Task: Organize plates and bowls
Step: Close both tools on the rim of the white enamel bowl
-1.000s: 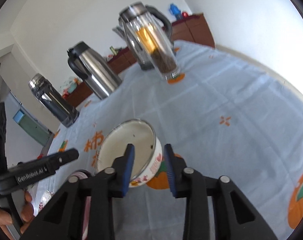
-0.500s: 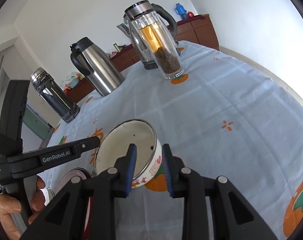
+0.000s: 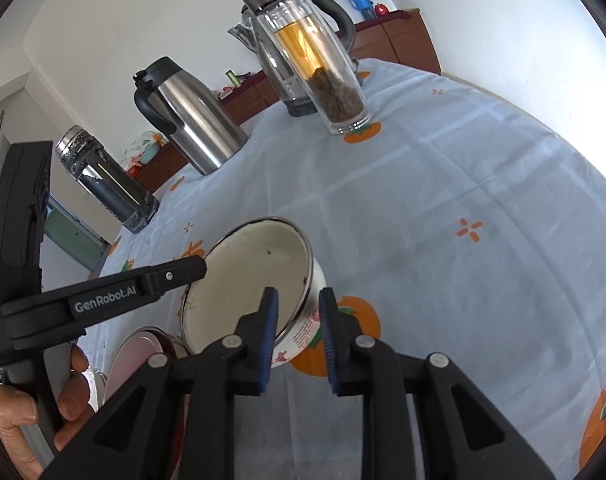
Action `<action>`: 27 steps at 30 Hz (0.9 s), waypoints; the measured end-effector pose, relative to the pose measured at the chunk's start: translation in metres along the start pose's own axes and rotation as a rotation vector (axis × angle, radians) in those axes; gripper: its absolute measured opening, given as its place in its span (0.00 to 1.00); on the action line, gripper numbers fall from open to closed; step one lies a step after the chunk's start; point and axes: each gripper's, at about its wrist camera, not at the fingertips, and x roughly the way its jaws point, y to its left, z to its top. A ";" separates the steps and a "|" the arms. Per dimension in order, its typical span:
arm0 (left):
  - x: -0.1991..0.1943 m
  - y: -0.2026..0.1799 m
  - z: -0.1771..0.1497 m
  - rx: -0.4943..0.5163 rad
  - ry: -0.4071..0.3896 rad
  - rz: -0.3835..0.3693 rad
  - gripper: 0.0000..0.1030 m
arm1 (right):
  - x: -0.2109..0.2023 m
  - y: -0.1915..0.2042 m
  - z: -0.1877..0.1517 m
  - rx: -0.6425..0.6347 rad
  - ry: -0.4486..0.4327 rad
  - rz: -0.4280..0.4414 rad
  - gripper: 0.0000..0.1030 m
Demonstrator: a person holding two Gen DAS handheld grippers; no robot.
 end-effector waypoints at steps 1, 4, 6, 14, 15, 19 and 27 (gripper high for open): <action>0.001 0.000 0.000 -0.002 0.006 -0.008 0.21 | 0.000 0.000 0.000 0.002 0.001 0.004 0.20; 0.004 -0.003 -0.001 0.003 0.008 0.024 0.21 | 0.000 0.000 0.000 0.004 0.002 0.011 0.20; 0.005 -0.005 -0.003 0.006 0.013 0.008 0.10 | 0.001 0.000 0.001 0.001 0.003 0.010 0.20; 0.000 -0.008 -0.011 0.001 -0.024 0.033 0.09 | 0.002 0.002 0.001 -0.012 0.000 -0.005 0.18; -0.001 -0.008 -0.013 -0.008 -0.024 0.028 0.09 | 0.002 0.002 0.000 -0.009 -0.002 -0.007 0.17; -0.006 -0.010 -0.015 -0.017 -0.014 0.001 0.09 | -0.007 -0.004 0.003 0.021 -0.032 -0.003 0.12; -0.036 -0.021 -0.016 0.003 -0.075 -0.024 0.09 | -0.038 -0.001 0.008 0.018 -0.134 0.038 0.12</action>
